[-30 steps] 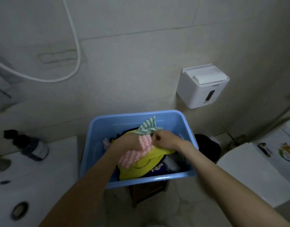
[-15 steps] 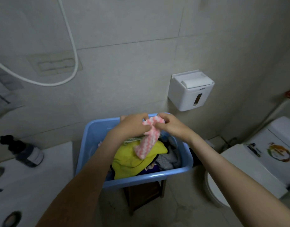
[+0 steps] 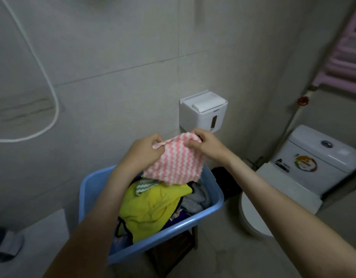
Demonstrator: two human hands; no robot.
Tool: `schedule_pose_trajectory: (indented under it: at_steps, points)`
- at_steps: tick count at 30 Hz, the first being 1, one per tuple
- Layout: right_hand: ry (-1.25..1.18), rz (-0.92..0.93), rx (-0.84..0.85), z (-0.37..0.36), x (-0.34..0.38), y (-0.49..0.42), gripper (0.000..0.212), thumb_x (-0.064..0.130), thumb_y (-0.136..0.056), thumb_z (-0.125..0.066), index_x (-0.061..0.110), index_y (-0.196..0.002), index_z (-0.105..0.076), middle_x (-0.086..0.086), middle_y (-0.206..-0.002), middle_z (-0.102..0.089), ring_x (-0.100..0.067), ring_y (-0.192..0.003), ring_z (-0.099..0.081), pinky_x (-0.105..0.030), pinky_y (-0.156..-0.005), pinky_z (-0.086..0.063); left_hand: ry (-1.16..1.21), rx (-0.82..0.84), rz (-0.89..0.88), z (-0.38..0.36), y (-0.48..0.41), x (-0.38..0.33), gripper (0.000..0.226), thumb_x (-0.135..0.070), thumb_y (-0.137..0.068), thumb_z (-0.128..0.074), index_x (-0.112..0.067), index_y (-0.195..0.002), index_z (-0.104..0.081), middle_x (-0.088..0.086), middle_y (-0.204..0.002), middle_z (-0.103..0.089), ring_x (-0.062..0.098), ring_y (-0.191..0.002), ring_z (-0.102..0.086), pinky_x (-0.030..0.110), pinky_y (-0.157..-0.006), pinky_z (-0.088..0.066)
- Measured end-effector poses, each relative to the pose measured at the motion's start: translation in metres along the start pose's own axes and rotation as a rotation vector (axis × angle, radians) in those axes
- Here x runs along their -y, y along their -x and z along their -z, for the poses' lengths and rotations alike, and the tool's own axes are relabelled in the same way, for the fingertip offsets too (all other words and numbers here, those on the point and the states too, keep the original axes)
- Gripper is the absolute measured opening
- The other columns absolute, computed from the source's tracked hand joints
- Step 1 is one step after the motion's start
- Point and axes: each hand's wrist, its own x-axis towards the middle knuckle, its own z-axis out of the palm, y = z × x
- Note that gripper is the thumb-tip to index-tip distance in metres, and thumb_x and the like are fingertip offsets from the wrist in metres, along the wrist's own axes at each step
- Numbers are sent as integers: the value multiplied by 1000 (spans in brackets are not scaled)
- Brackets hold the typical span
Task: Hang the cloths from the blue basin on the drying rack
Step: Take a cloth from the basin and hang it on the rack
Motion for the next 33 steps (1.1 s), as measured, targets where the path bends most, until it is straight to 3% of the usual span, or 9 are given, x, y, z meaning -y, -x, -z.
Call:
schedule_pose_trajectory:
  at_steps: [4, 8, 12, 15, 18, 20, 23, 28, 33]
  points:
    - [-10, -93, -266, 23, -16, 14, 25, 24, -84, -70, 9, -78, -50, -5, -78, -53, -12, -71, -47, -26, -62, -35, -53, 52, -100, -9, -13, -23, 21, -16, -89, -50, -15, -68, -47, 8, -72, -53, 26, -74, -50, 33, -59, -27]
    - [5, -178, -544, 55, -38, 51, 21, 15, -83, -68, 8, -81, -48, 5, -70, -48, -8, -65, -42, -18, -58, -33, -113, 140, -259, -30, -20, -76, 33, -16, -90, -47, -19, -60, -35, 2, -62, -43, 25, -71, -42, 35, -57, -17]
    - [20, -298, -716, 93, -63, 113, 7, 9, -86, -58, 12, -83, -53, 6, -73, -52, -9, -71, -46, -23, -64, -37, -108, 237, -409, -68, -20, -127, 17, -15, -93, -45, -15, -81, -57, 10, -84, -60, 29, -86, -53, 29, -65, -30]
    - [7, -351, -808, 116, -70, 158, 20, 4, -88, -53, 19, -75, -51, 6, -71, -51, -7, -65, -44, -22, -63, -37, -117, 300, -487, -95, -14, -156, 20, -13, -92, -44, -17, -93, -63, 15, -101, -66, 32, -97, -58, 28, -69, -34]
    - [65, -454, -911, 135, -75, 210, 8, 8, -88, -53, 7, -81, -56, 1, -71, -54, -8, -63, -45, -24, -61, -38, -99, 389, -577, -123, -1, -188, 24, -12, -91, -44, -17, -100, -66, 12, -103, -67, 31, -100, -59, 28, -70, -37]
    - [86, -505, -1015, 144, -78, 245, 6, 12, -85, -58, 7, -83, -60, 7, -67, -57, -4, -60, -49, -25, -62, -41, -80, 441, -632, -137, 12, -208, 22, -12, -92, -45, -16, -101, -66, 10, -100, -68, 28, -97, -59, 28, -69, -37]
    - [127, -527, -1219, 155, -75, 307, 8, 11, -82, -62, 17, -76, -63, 9, -63, -58, 4, -51, -49, -11, -52, -38, -47, 517, -715, -158, 43, -243, 18, -14, -91, -49, -14, -98, -66, 8, -95, -68, 24, -90, -60, 28, -67, -37]
    - [48, -589, -1424, 161, -58, 411, 17, 5, -84, -59, 20, -78, -64, 8, -40, -52, -4, -31, -44, -16, -34, -33, 88, 666, -839, -186, 116, -301, 20, -13, -92, -48, -22, -78, -60, 4, -79, -67, 12, -63, -67, 32, -73, -52]
    - [-24, -604, -1637, 159, -43, 522, 30, -5, -87, -45, 20, -77, -59, -6, -56, -58, -13, -42, -60, -23, -35, -43, 66, 787, -957, -219, 200, -358, 18, -11, -89, -49, -17, -86, -65, 8, -74, -70, 17, -65, -70, 23, -68, -53]
